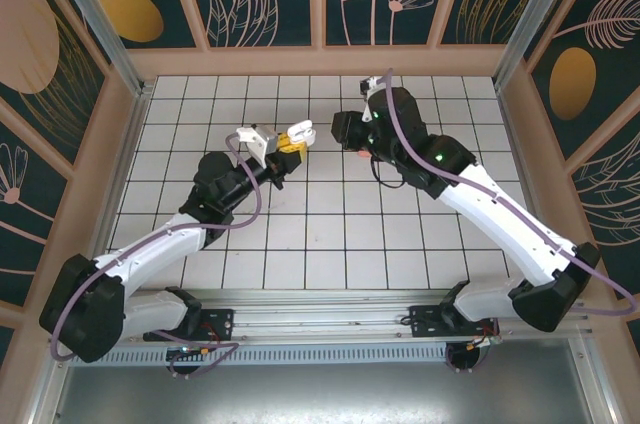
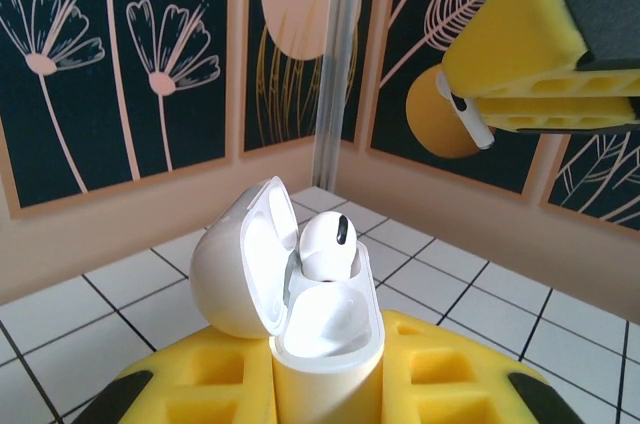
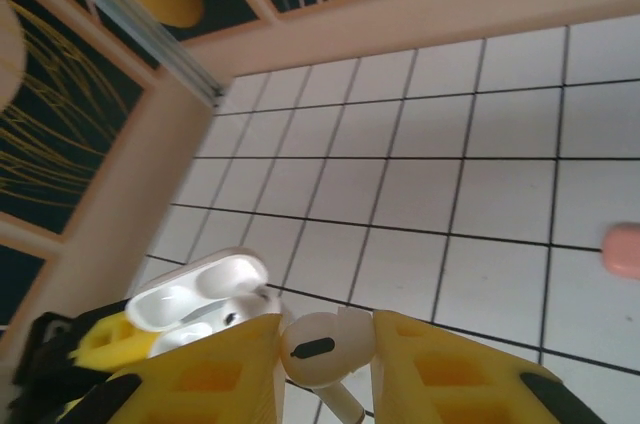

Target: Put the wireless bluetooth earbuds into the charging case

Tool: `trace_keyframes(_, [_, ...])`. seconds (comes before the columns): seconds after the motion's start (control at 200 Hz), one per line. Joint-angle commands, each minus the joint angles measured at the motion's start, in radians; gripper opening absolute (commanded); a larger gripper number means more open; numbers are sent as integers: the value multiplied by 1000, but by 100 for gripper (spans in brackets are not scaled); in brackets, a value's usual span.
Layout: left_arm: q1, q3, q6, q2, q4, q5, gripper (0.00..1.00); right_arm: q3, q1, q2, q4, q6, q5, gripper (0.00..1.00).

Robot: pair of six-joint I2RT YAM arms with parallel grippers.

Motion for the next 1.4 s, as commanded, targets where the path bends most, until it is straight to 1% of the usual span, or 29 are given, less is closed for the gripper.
trace_keyframes(0.0, [-14, 39, -10, 21, 117, -35, 0, -57, -5, -38, 178, -9, -80, 26])
trace_keyframes(0.06, [-24, 46, -8, 27, 123, -47, 0, -79, -2, -43, 231, 3, -89, 26])
trace_keyframes(0.085, [-28, 49, -6, 27, 122, -52, 0, -87, -2, -43, 251, 9, -121, 26])
trace_keyframes(0.145, [-33, 50, -1, 26, 121, -65, 0, -102, 11, -41, 297, 13, -147, 26])
trace_keyframes(0.365, [-46, 46, -9, 10, 111, -100, 0, -108, 64, 0, 373, -12, -150, 26])
trace_keyframes(0.696, [-66, 30, 1, -19, 86, -131, 0, -112, 123, 68, 421, -27, -98, 26])
trace_keyframes(0.871, [-65, 30, 4, -30, 75, -133, 0, -118, 126, 82, 433, -27, -98, 25])
trace_keyframes(0.891, [-66, 30, 5, -31, 74, -133, 0, -118, 127, 82, 433, -27, -80, 25])
trace_keyframes(1.111, [-66, 25, 10, -35, 74, -132, 0, -116, 127, 86, 422, -24, -43, 25])
trace_keyframes(1.396, [-65, 28, 19, -41, 66, -125, 0, -129, 134, 115, 434, -18, -66, 26])
